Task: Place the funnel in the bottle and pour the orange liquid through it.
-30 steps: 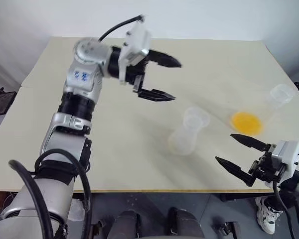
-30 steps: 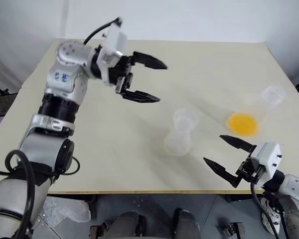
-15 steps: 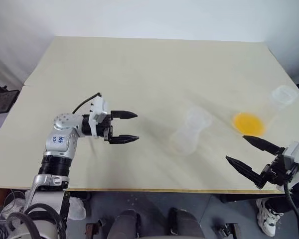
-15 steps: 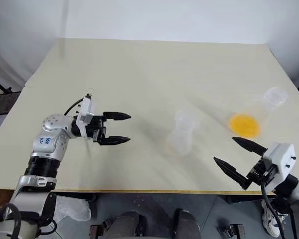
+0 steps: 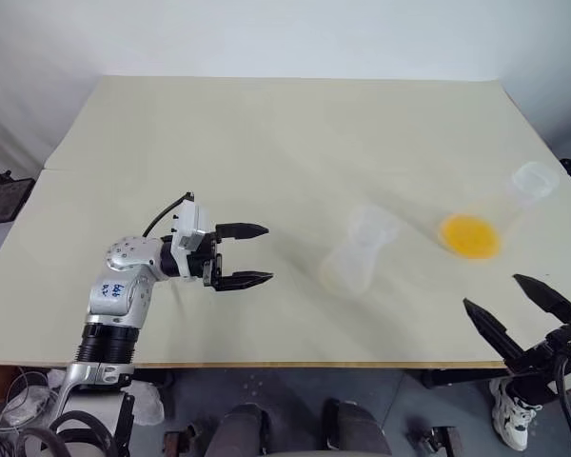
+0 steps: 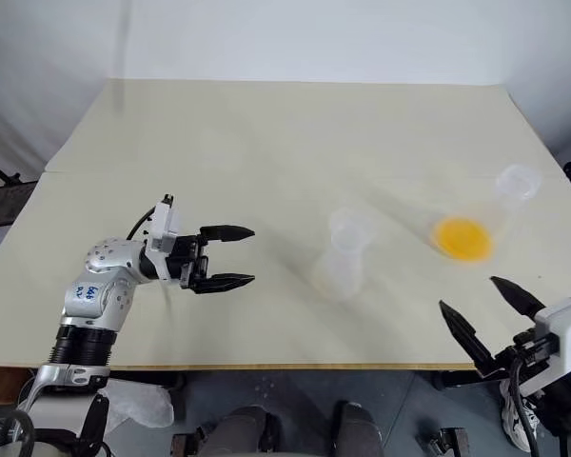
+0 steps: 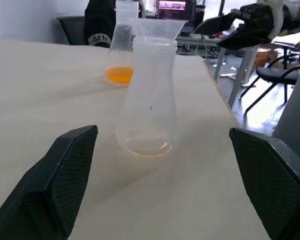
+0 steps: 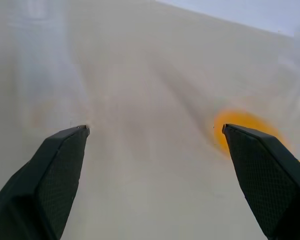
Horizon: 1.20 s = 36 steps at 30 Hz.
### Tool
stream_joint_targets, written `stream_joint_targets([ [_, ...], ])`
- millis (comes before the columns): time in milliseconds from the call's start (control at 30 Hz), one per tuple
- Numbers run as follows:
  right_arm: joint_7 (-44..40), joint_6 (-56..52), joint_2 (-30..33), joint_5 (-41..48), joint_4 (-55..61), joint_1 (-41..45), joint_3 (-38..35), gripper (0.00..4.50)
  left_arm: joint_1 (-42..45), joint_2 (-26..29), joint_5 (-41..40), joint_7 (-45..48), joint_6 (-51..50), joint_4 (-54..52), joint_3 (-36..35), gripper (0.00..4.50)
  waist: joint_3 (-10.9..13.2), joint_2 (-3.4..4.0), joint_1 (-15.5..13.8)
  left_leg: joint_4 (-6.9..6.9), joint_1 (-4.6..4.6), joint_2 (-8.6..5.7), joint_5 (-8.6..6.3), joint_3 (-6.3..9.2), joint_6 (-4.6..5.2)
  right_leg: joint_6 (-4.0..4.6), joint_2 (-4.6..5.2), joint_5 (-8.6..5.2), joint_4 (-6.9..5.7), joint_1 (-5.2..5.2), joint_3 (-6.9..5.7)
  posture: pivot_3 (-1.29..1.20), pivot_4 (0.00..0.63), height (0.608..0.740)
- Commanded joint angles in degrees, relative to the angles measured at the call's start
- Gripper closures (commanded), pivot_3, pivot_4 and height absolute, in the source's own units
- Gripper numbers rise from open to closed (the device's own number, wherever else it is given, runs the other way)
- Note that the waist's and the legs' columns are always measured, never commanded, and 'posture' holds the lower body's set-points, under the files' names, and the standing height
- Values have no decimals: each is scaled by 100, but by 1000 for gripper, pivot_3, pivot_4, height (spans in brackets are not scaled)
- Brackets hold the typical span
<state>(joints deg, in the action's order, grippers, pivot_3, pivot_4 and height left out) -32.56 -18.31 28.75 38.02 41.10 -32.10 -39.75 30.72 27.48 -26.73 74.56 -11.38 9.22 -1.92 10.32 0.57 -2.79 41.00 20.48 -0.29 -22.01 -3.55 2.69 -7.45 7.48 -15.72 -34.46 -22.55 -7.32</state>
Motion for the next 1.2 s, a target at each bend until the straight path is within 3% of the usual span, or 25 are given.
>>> stream_joint_targets([
  [33, 779, -136, -264, -192, 454, -48, -233, 0, 139, -48, -129, 0, 4, -46, -8, 32, -3, 4, -3, 0, -1, 0, 0, -1, 0, 0, 0, 0, 0, 0, 0, 0, 150, 740],
  [233, 1704, -396, -373, -514, 138, 774, 1, 0, 183, -153, -181, -120, -93, -120, -17, 32, -3, 5, 41, -2, -3, -1, 0, -12, 0, 1, -2, 0, 1, -2, 11, 0, 150, 740],
  [433, 1868, -597, -55, -765, -758, 1774, 181, 0, -96, -81, -252, -250, -157, -501, -116, 32, -5, 14, 90, -14, -6, 1, 0, -13, 0, 3, -4, -2, -3, -10, 15, 0, 150, 740],
  [767, 1407, -221, 579, -1179, -2863, 3649, 741, 0, -413, -49, -309, -620, -150, -931, -222, 32, 1, 27, 141, -13, -6, 1, 0, -19, 1, 3, 0, -2, -1, -10, 17, 0, 150, 740],
  [1200, 965, 452, 737, -1546, -4508, 5013, 1100, 0, -613, -5, -392, -754, -129, -1137, -232, 32, 5, 34, 151, -12, -3, 2, 0, -18, 1, 3, 1, -1, 1, -9, 11, 0, 150, 740],
])
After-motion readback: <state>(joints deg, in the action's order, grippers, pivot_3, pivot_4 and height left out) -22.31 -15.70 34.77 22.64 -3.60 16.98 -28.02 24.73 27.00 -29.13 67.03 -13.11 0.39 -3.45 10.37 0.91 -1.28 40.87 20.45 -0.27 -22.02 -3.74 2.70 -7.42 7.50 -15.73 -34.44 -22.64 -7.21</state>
